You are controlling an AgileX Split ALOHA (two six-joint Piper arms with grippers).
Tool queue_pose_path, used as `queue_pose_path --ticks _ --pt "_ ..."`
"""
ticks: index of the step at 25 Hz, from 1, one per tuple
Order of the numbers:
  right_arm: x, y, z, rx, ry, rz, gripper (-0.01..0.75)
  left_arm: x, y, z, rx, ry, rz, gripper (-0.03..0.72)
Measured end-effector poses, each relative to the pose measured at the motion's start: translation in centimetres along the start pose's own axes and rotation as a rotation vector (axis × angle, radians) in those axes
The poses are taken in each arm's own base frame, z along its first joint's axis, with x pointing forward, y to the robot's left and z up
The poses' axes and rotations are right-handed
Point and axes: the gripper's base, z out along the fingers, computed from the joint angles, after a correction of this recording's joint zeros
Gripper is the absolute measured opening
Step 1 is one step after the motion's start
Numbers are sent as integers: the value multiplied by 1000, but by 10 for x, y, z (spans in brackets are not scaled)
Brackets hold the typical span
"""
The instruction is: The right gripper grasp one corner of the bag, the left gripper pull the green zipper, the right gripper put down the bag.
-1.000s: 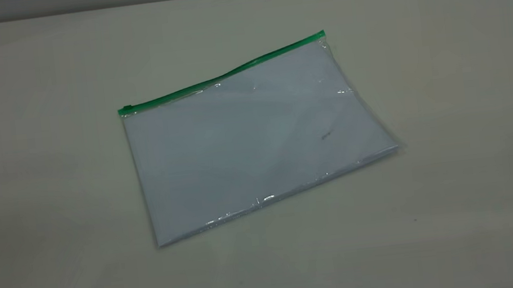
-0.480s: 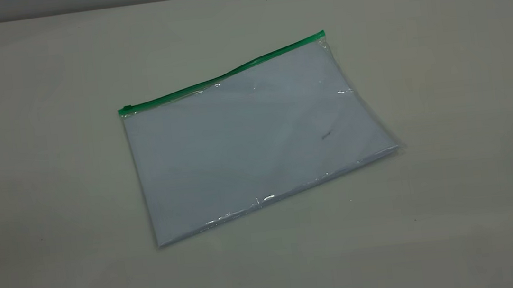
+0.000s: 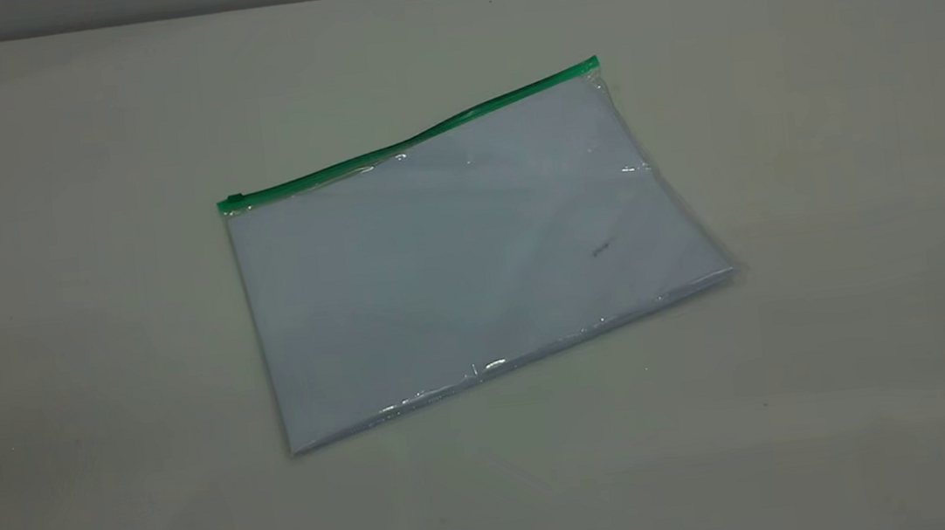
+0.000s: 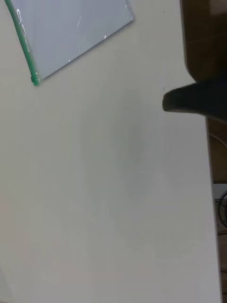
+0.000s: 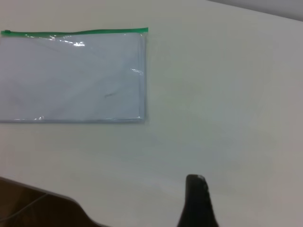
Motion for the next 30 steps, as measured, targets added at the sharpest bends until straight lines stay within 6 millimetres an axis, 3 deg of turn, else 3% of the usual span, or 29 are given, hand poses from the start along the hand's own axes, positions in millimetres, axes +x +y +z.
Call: queue_pose_path --ticks 13,30 --pt "2 -12 -1 138 20 88 591 0 0 0 0 1 0 588" --pt "2 -13 -1 145 19 93 591 0 0 0 0 1 -2 588"
